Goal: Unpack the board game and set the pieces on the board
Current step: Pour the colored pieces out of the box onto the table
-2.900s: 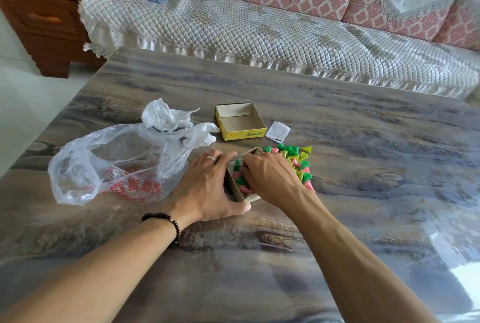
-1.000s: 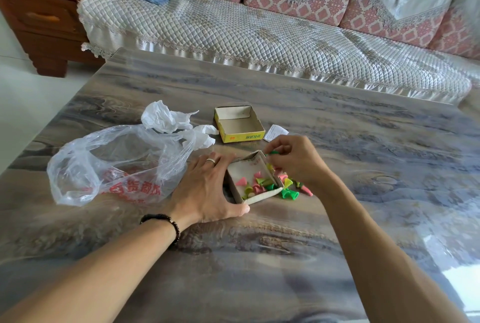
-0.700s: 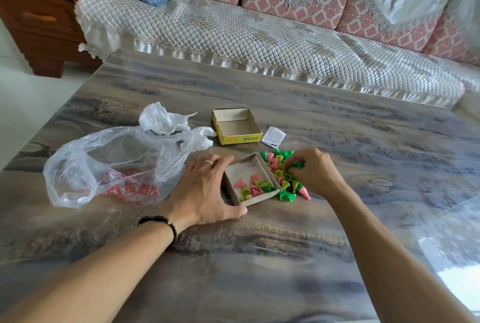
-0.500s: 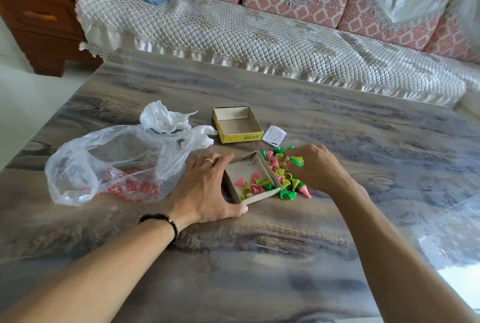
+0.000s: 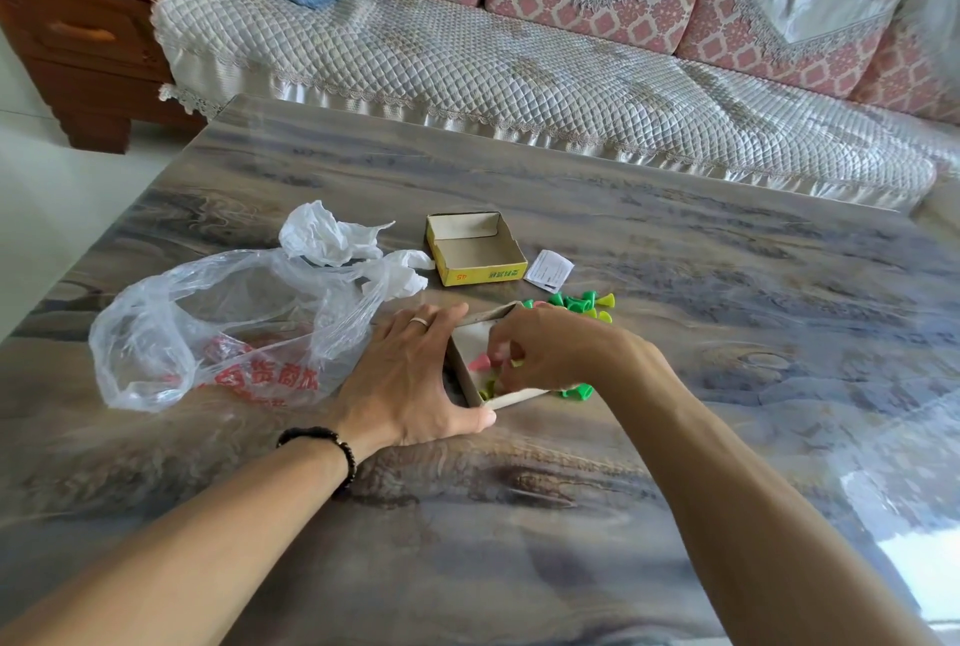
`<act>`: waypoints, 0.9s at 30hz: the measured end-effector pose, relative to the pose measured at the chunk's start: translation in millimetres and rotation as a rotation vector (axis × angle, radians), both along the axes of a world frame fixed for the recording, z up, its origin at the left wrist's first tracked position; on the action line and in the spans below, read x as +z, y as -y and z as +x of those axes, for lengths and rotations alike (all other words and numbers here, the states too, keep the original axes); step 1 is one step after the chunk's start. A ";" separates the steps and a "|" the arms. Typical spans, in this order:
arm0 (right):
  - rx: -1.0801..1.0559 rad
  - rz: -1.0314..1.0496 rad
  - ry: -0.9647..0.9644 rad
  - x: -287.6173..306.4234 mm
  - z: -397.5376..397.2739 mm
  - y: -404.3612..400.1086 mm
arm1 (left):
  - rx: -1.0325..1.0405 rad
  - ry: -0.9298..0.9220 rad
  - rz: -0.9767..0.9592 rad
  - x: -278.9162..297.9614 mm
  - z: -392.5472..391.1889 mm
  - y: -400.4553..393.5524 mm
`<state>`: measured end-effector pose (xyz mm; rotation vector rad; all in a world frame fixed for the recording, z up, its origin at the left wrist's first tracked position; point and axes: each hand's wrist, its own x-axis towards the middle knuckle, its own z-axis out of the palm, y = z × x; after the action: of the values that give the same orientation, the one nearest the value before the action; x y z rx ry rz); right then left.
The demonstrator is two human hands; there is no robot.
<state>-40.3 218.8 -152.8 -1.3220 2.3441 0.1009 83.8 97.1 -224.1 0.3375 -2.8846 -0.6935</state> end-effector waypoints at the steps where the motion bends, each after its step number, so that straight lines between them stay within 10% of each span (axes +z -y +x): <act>1: 0.001 0.029 -0.007 -0.6 0.3 2.4 | -0.001 -0.005 -0.002 0.3 0.4 -0.4; 13: -0.171 -0.352 0.006 -21.3 -1.3 -10.6 | -0.012 0.013 0.023 1.4 0.0 0.2; 20: -0.613 -0.739 0.253 -6.7 -19.6 -39.3 | -0.006 0.021 0.027 -1.1 -1.6 2.4; 27: -0.629 -0.624 -0.092 -26.8 -40.6 -66.2 | 0.001 -0.014 0.019 -3.4 -2.4 1.6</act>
<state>-80.9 285.0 -179.6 -0.7371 2.8754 -0.8312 81.3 95.4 -227.6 0.3349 -2.8663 -0.7211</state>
